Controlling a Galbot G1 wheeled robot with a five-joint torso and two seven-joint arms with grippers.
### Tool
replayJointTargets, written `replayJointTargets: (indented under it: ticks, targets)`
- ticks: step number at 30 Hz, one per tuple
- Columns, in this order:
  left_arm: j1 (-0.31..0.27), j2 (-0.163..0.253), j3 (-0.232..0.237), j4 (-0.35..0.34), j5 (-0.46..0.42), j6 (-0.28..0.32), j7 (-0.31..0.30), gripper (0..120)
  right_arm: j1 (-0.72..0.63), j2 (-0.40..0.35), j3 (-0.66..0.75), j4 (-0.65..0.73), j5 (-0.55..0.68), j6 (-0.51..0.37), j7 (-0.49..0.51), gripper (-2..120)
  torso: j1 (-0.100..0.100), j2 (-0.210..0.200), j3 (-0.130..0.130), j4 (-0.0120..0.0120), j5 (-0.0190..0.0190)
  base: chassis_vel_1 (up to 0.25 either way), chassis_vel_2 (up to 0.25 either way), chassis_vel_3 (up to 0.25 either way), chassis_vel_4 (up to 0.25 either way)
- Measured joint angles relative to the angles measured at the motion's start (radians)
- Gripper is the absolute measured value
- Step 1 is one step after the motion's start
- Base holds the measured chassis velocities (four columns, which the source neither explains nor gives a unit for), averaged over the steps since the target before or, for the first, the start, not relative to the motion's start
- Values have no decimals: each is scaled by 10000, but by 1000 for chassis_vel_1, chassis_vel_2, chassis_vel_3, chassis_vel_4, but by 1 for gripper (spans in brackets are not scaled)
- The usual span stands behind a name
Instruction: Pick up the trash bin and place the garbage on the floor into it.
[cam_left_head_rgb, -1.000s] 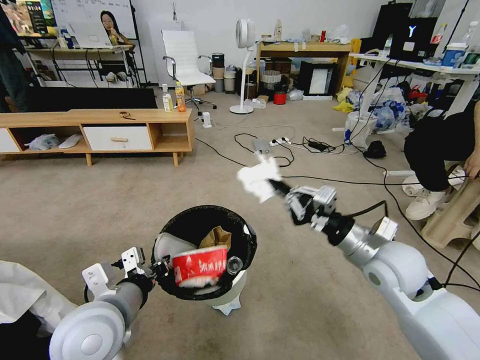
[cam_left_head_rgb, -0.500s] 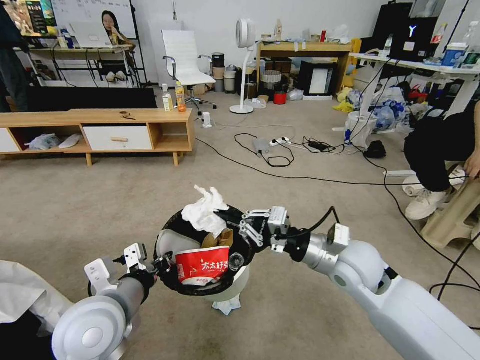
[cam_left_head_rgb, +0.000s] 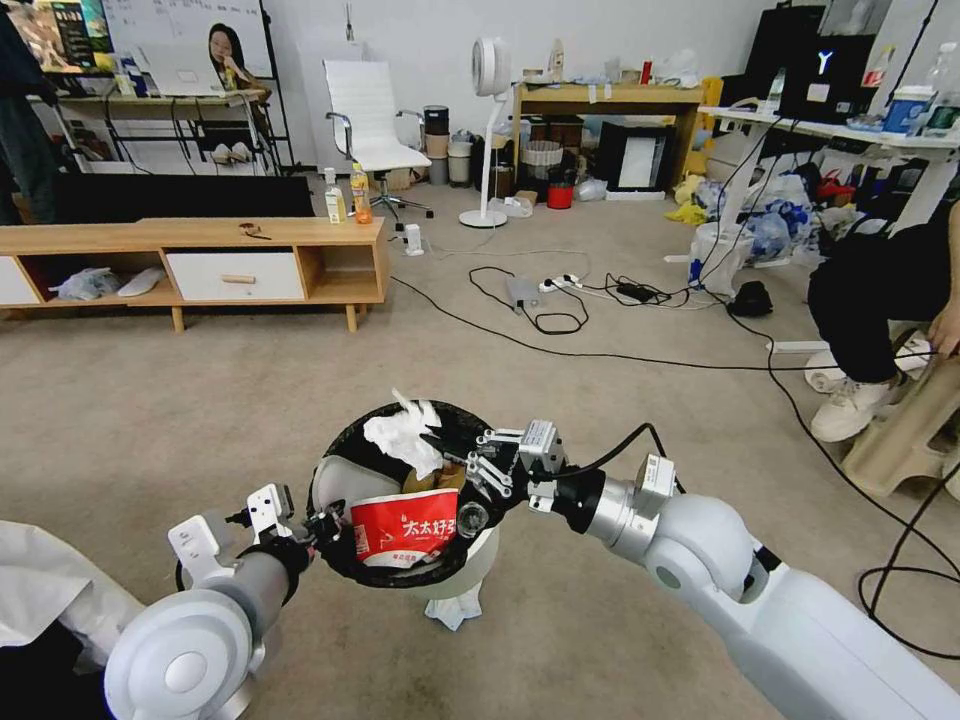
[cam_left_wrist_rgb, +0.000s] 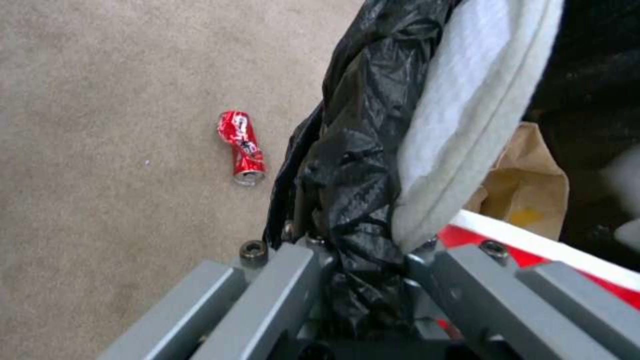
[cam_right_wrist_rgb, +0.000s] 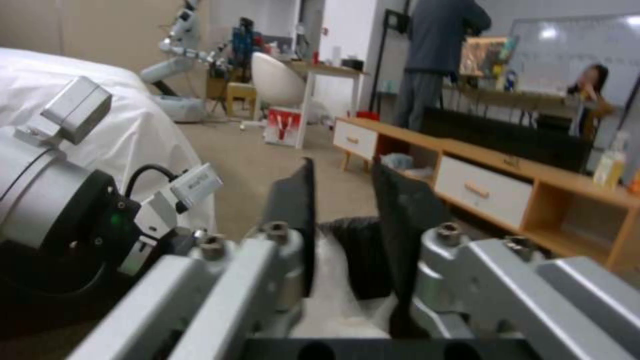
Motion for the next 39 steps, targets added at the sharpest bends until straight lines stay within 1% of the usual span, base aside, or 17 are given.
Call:
replayJointTargets:
  ticks: [2, 4, 5, 6, 7, 8, 9, 10, 13, 16, 17, 18, 20, 24, 26, 33, 39]
  targets:
    - [-3, 12, 9, 8, 40, -1, 27, 4, -125, -46, 80, 280, 341, -423, 348, 40, 0, 0, 0, 0, 0, 0, 0, 0, 0]
    - [-3, 15, 14, 19, 79, 0, 55, 4, -155, -56, 112, 432, 625, -645, 499, 44, 0, 0, 0, 1, 0, 0, 0, 0, 0]
    - [-7, 17, 16, 26, 103, -1, 78, 4, -186, -76, 147, 684, 1158, -995, 801, 47, 0, 0, 0, 1, 0, 0, 0, 0, 0]
    - [-24, 17, 17, 32, 110, -1, 97, 4, -219, -96, 236, 1171, 2366, -2057, 1620, 56, 0, 0, -1, 1, -1, 0, 0, 0, 0]
    - [-24, 17, 17, 32, 110, -1, 97, 4, -219, -96, 236, 1171, 2366, -2057, 1620, 56, 0, 0, -1, 1, -1, 0, 0, 0, 0]
    - [-33, 17, 15, 33, 110, -1, 105, 4, -216, -87, 311, 1458, 3013, -2709, 2148, 59, 0, 0, -1, -1, -2, 0, 0, 0, 0]
    - [-40, 14, 5, 33, 110, 0, 111, 4, -177, -39, 417, 1710, 3682, -3371, 2747, 67, 0, 0, -1, 0, -2, 0, 0, 0, 0]
    - [-40, 14, 5, 33, 110, 0, 111, 4, -177, -39, 417, 1710, 3682, -3371, 2747, 67, 0, 0, -1, 0, -2, 0, 0, 0, 0]
    - [-40, -6, 0, 35, 115, 0, 112, 4, -145, 4, 519, 1742, 3842, -3615, 2901, 77, 0, 0, 0, 2, -1, 0, 0, 0, 0]
    - [-9, -44, -10, 24, 141, 0, 126, 4, -235, 25, 619, 1674, 3543, -3260, 2598, 90, 0, 0, -1, 0, 0, 0, 0, 0, 0]
    - [10, -52, -21, 13, 149, 0, 127, 4, -266, 52, 709, 1632, 3295, -2919, 2398, 93, 0, 0, 0, 1, 0, 0, 0, 0, 0]
    - [10, -52, -21, 13, 149, 0, 127, 4, -266, 52, 709, 1632, 3295, -2919, 2398, 93, 0, 0, 0, 1, 0, 0, 0, 0, 0]
    - [70, -57, -66, -25, 186, 0, 139, 4, -237, 209, 1207, 1509, 2574, -2013, 1832, 99, 0, -1, 0, 0, 0, 0, 0, 0, 0]
    - [125, -65, -124, -54, 244, 0, 158, 4, -70, 364, 1805, 1450, 2176, -1389, 1609, 100, 0, 0, 0, 2, 1, 0, 0, 0, 0]
    - [180, -81, -183, -111, 288, 0, 179, 4, -23, 424, 2521, 1439, 2128, -1035, 1762, 100, 0, 0, -1, 2, 0, 0, 0, 0, 0]
    - [215, -45, -196, -219, 276, 0, 168, 4, -399, 444, 3692, 1121, 1967, -662, 1964, 100, 0, 0, 0, -1, 1, 0, 0, 0, 0]
    - [328, 90, -264, -353, 58, 0, -103, 4, -727, 605, 4622, 772, 1643, -466, 1981, 100, 0, 0, 0, 1, 0, 0, 0, 0, 0]
